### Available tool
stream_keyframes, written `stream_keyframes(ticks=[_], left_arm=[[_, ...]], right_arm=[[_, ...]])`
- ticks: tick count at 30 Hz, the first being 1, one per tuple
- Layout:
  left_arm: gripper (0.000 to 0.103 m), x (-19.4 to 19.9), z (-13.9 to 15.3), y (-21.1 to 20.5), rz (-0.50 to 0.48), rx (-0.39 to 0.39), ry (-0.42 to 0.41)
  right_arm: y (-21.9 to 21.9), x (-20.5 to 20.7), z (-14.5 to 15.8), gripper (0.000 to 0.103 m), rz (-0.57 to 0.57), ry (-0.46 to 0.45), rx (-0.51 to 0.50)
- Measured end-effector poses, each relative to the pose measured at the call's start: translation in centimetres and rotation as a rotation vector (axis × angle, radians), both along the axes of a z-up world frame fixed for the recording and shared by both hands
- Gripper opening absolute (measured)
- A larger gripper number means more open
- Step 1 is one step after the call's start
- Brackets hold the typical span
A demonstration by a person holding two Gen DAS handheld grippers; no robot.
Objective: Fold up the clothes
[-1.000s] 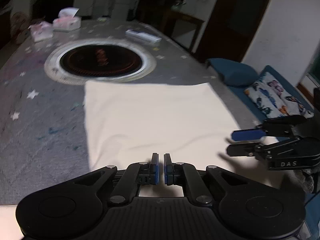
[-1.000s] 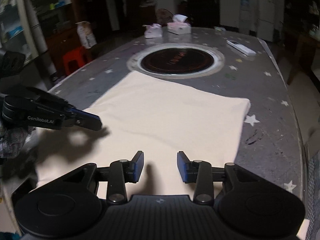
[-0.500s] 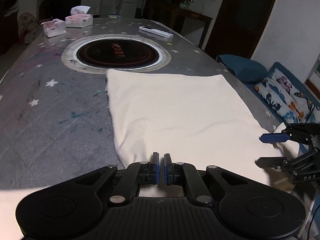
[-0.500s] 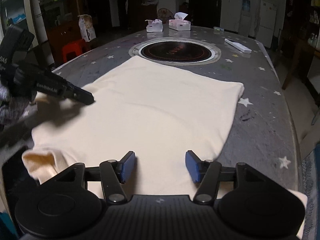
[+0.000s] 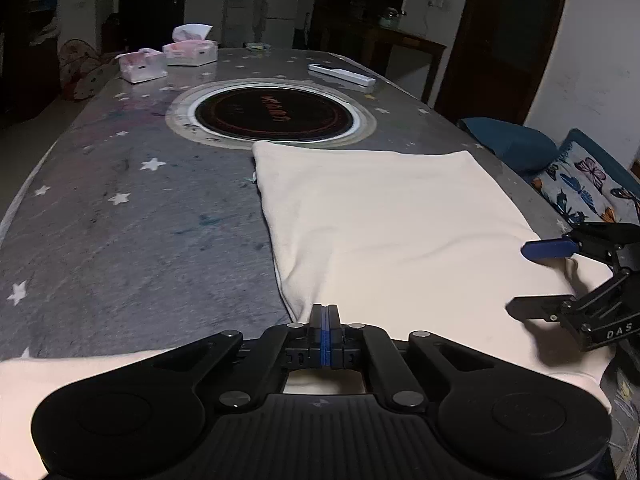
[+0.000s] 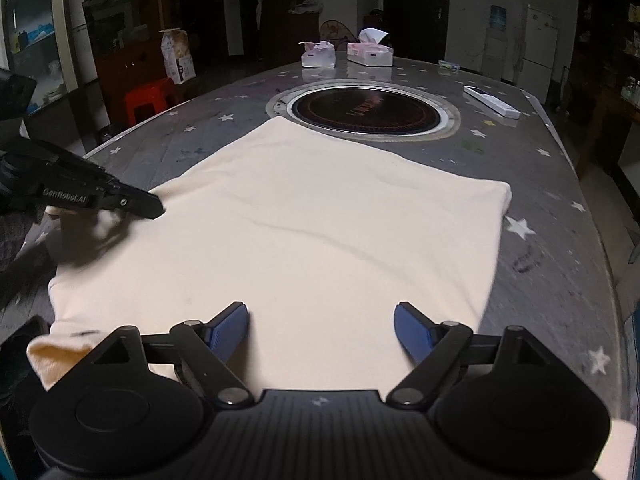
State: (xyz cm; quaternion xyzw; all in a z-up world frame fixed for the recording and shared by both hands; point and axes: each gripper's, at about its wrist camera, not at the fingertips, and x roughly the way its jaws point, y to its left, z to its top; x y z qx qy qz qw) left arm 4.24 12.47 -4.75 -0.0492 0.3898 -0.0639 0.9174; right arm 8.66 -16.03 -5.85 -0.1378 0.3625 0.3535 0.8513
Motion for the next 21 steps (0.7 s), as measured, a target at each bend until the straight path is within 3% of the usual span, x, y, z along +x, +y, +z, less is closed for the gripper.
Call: stream_keyframes(ticks=[12,21], left_arm=[[0.002,-0.5,0.2,2.6,0.065,0.023,0.009],[0.003,-0.5,0.1,2.9,0.078,0.010,0.008]], right_arm=[[4.9,0.9,-0.5,0.093,0.078,-0.004,0.000],[-1.2,-0.2,0.9,0.093,-0.058,0.028,0.072]])
